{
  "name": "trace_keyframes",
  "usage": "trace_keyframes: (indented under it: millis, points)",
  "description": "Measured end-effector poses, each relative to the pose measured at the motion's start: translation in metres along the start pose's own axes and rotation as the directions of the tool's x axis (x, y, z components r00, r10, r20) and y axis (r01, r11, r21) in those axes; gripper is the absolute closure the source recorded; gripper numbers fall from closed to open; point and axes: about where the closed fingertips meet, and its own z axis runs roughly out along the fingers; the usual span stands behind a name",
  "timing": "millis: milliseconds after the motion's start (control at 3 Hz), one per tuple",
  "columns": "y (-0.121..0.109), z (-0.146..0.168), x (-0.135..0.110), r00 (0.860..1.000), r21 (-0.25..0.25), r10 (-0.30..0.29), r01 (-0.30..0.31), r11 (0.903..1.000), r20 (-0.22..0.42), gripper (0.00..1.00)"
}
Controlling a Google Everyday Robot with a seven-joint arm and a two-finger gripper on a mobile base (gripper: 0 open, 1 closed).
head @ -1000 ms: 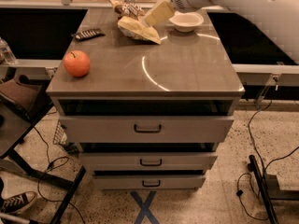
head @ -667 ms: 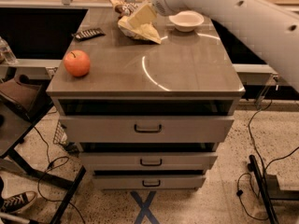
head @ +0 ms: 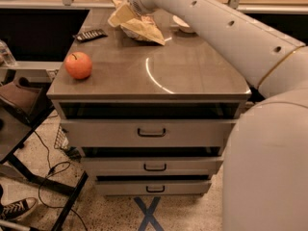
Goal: Pick brown chip bag
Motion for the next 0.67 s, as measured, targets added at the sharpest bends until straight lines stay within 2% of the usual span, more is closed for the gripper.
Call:
trace_keyframes:
  millis: [333,667]
  points:
    - [0.0,0.0,0.0,1.0,0.0,0.0,0.0,1.0,0.0,0.0]
    - [0.005,0.017,0.01,1.0,-0.03,0.023,-0.024,0.9993,-0.016,0.0]
